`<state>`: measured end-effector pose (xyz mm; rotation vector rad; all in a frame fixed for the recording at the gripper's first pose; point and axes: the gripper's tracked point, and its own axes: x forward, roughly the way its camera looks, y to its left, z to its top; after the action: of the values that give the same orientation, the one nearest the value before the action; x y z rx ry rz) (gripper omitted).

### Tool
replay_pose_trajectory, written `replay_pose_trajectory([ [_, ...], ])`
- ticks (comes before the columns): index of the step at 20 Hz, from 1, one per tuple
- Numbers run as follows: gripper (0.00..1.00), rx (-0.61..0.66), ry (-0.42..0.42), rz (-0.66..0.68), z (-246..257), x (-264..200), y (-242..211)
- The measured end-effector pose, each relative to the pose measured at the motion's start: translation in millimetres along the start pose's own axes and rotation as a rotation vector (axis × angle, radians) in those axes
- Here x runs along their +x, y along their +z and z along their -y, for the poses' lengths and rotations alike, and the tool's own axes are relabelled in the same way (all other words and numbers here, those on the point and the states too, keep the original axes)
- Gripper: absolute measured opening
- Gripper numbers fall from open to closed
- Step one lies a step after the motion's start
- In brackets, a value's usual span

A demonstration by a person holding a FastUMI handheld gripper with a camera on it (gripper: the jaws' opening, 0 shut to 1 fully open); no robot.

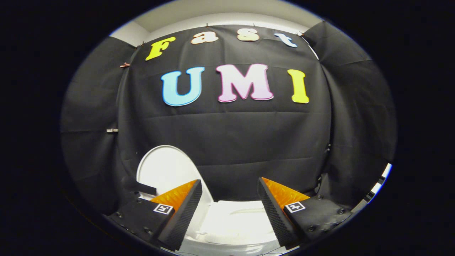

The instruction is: Open the toilet lid.

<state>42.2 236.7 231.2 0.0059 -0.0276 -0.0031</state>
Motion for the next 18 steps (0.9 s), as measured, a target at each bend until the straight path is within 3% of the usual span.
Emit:
replay_pose_trajectory([
  [3,0.98,-0.049,-0.041,0.047,54.2,-16.8,5.9],
  [9,0.98,-0.019,-0.066,0.045,125.9,-51.0,-10.0],
  [18,0.98,-0.017,-0.072,0.07,156.1,-52.7,-14.5],
])
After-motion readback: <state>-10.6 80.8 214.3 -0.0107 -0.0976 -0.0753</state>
